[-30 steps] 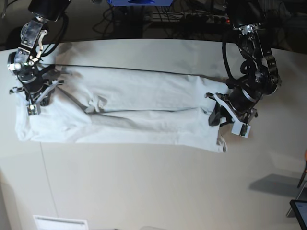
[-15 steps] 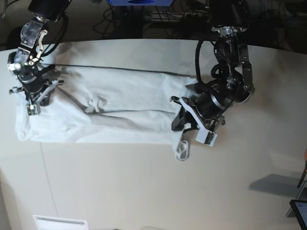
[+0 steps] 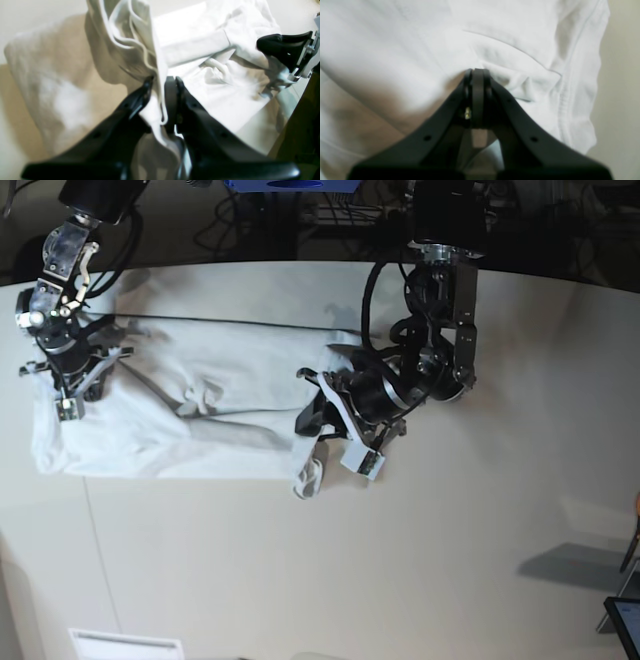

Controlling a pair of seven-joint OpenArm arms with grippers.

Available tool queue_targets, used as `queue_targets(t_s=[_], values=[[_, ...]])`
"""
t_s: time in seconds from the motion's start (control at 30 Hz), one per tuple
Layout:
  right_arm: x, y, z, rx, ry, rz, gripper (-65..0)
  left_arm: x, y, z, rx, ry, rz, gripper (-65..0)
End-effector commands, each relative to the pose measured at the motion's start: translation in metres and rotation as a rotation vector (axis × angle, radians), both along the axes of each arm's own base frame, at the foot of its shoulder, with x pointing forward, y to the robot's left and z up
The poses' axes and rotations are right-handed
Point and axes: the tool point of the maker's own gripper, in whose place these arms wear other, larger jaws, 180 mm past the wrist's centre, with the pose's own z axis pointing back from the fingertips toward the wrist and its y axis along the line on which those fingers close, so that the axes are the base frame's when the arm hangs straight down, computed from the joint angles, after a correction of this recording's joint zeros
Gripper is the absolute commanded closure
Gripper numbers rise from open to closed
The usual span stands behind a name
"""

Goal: Fold the T-shirt properly
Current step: 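Fold the pinched side over the shirt toward the right gripper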

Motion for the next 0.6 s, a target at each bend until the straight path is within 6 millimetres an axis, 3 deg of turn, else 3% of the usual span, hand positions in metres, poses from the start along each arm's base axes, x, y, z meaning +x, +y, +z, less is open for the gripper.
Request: queue_targets(t_s=[0.0, 0.23, 0.57], values=[[-0.007, -0.01, -0.004, -0.036, 0.047, -0.012, -1.0, 0.009, -0.006, 0.018, -0.05, -0.055, 0.005, 0.0], [-0.007, -0.009, -0.004, -0.035, 0.048, -0.011, -1.0, 0.005, -0.017, -0.009, -0.08, 0.039, 0.014, 0.0], [-0.007, -0.01, -0.004, -0.036, 0.047, -0.012, -1.0, 0.015, -0.03, -0.003, -0.113, 0.038, 0.01, 0.0]])
